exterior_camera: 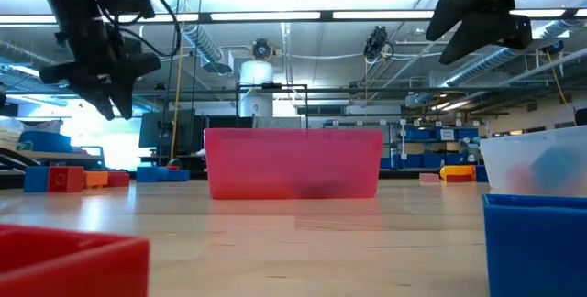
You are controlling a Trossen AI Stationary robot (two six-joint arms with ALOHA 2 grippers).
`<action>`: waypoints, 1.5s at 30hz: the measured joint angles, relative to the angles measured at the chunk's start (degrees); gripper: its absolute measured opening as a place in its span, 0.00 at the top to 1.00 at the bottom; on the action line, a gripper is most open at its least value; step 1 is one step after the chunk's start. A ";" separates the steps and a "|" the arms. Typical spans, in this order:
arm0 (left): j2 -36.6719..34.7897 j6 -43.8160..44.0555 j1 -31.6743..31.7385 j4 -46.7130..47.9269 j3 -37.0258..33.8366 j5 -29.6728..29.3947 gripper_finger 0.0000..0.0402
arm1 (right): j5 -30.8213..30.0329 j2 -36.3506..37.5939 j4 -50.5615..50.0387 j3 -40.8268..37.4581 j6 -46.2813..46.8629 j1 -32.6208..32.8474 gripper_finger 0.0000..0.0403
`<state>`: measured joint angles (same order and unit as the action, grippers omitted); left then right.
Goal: Sort blocks by size
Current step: Put the red 4 stud game piece into the blue bin
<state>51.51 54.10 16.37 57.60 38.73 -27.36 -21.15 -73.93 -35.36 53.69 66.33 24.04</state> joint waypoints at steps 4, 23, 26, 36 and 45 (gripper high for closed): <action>3.29 -1.53 3.97 -0.96 -0.64 2.15 0.41 | 0.00 0.00 0.64 0.00 0.13 -0.79 0.52; 24.29 -11.90 14.85 -10.50 -0.71 16.31 0.27 | -0.02 -0.02 1.65 0.00 -0.07 -3.20 0.52; 27.00 -11.97 14.85 -12.12 -0.68 19.00 0.27 | -0.01 -0.02 1.63 0.00 -0.34 -3.20 0.52; 30.84 -11.96 14.81 -13.79 -0.36 21.10 0.39 | -0.04 -0.04 1.76 0.00 -0.50 -3.20 0.52; 30.80 -11.88 14.78 -13.92 -0.44 22.38 0.65 | -0.22 -0.04 3.05 0.00 -0.48 -3.20 0.52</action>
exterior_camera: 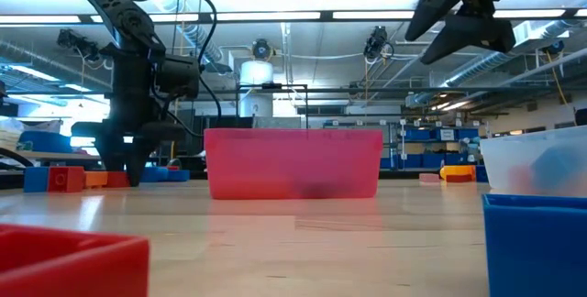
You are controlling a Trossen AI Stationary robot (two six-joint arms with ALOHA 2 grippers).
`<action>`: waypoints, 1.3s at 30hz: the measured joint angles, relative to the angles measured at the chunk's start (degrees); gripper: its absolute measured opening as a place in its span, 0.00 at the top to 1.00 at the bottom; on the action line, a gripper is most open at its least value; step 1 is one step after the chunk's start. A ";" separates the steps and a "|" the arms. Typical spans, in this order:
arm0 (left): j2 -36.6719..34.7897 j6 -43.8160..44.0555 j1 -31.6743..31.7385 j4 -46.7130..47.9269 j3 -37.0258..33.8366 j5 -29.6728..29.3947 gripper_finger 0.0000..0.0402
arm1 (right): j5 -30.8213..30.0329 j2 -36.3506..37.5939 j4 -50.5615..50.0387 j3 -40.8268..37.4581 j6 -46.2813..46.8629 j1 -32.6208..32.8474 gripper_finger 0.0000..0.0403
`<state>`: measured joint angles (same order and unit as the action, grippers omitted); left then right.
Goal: Sort blocks by size
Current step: Put the red 4 stud game piece into the blue bin
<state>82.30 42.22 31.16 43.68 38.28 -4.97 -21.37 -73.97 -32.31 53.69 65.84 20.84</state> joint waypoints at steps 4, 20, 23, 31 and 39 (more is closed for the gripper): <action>0.01 -0.20 0.00 0.13 -0.02 0.19 0.65 | -0.02 0.00 0.20 0.00 0.00 0.00 0.52; 0.24 -3.18 -0.11 1.08 4.49 2.41 0.60 | -0.04 0.30 -2.72 0.00 -2.98 -0.42 0.52; 0.24 -3.34 -0.13 2.93 5.59 2.72 0.60 | -0.02 1.96 -4.79 0.00 -3.49 -0.70 0.53; 0.20 -2.64 -0.14 4.67 11.78 2.73 0.60 | -0.04 9.77 -14.48 0.00 -10.79 -4.80 0.59; 0.15 -1.20 -0.57 2.70 23.87 2.71 0.60 | 1.77 19.02 -18.44 -4.18 -21.14 -13.61 0.59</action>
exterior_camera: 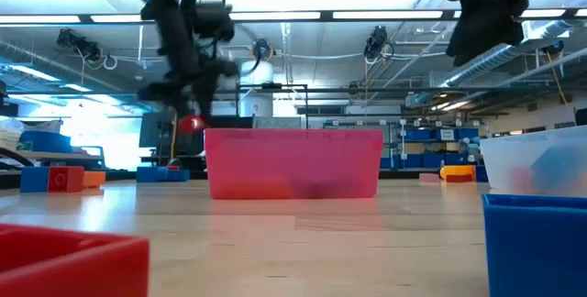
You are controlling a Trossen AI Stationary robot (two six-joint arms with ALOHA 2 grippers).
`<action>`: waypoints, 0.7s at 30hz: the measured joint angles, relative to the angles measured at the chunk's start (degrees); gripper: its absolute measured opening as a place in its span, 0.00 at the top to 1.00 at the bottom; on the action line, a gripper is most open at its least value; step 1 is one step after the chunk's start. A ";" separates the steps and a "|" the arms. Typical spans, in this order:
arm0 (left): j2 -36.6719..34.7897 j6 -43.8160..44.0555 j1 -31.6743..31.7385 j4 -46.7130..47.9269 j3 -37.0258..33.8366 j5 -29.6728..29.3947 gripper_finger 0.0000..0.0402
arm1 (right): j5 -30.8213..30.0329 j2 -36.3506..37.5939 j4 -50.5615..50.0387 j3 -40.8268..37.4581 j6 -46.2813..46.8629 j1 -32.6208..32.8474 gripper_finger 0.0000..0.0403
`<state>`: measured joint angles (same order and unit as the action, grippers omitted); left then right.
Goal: Sort blocks by size
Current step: Put the red 4 stud game piece into the blue bin
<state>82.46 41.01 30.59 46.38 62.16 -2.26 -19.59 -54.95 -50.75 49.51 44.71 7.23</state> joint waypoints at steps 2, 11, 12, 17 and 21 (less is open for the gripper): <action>-0.02 -0.03 0.00 -2.20 3.01 -0.14 0.60 | 1.90 2.20 1.76 -2.03 -3.00 -2.36 0.60; 10.77 -4.83 0.02 -6.60 20.37 -0.81 0.60 | 11.68 5.38 16.74 -10.90 -14.73 -10.59 0.60; 13.06 -5.51 0.04 -6.30 22.68 -0.81 0.60 | 13.01 5.29 17.96 -11.76 -15.38 -11.45 0.60; 24.54 -6.43 0.04 -5.56 32.78 -0.20 0.60 | 16.85 4.45 19.38 -13.80 -16.02 -14.79 0.59; 31.76 -7.44 0.04 -5.38 36.96 2.26 0.60 | 18.36 4.45 19.28 -14.27 -16.45 -15.98 0.60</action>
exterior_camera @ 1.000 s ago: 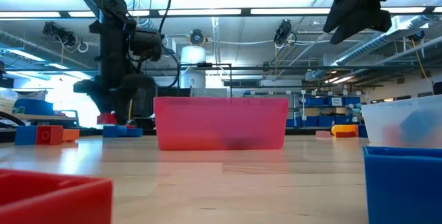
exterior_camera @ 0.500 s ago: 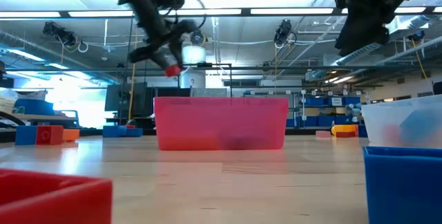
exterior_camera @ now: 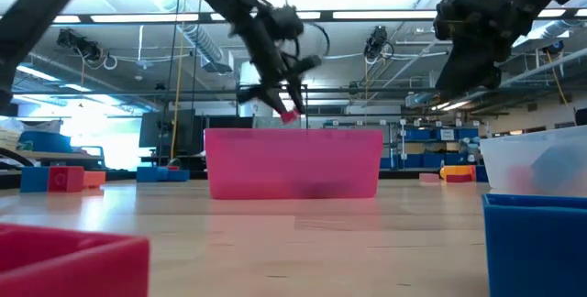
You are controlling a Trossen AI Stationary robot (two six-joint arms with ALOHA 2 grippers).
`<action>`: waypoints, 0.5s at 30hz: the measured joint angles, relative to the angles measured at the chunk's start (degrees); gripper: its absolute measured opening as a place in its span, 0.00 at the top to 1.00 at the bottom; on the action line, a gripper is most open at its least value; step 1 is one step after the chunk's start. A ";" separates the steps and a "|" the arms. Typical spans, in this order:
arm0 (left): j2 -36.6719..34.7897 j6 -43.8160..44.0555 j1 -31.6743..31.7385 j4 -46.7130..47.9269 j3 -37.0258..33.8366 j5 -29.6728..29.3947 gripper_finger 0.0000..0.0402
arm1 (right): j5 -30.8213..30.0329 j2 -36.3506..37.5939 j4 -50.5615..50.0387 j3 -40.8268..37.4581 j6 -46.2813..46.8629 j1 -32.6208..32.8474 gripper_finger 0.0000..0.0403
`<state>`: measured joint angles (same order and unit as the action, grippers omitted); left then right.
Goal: Sort blocks by size
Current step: Put the red 4 stud game piece into the blue bin, then put the pink block into the red bin
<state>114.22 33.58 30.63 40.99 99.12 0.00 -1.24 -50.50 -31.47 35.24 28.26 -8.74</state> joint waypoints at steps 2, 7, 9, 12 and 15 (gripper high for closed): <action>2.90 -0.33 0.00 0.13 0.76 1.66 0.59 | 0.72 0.00 0.05 0.00 -0.38 -0.08 0.60; 7.10 -0.30 0.00 0.30 1.00 4.11 0.53 | 1.28 0.00 0.13 0.00 -1.44 -0.08 0.59; 7.68 -0.19 0.00 0.48 1.00 4.85 0.50 | 1.47 0.00 0.12 0.00 -1.79 -0.08 0.60; 7.77 -0.15 0.00 0.05 1.03 5.15 0.46 | 1.58 0.00 0.12 0.00 -2.92 -0.08 0.60; 7.77 -0.11 0.21 -0.82 1.27 5.49 0.43 | 1.58 0.00 0.12 0.00 -3.82 -0.18 0.59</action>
<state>121.99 33.47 30.85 40.17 100.39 5.48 0.34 -50.50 -31.35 35.24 24.44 -8.92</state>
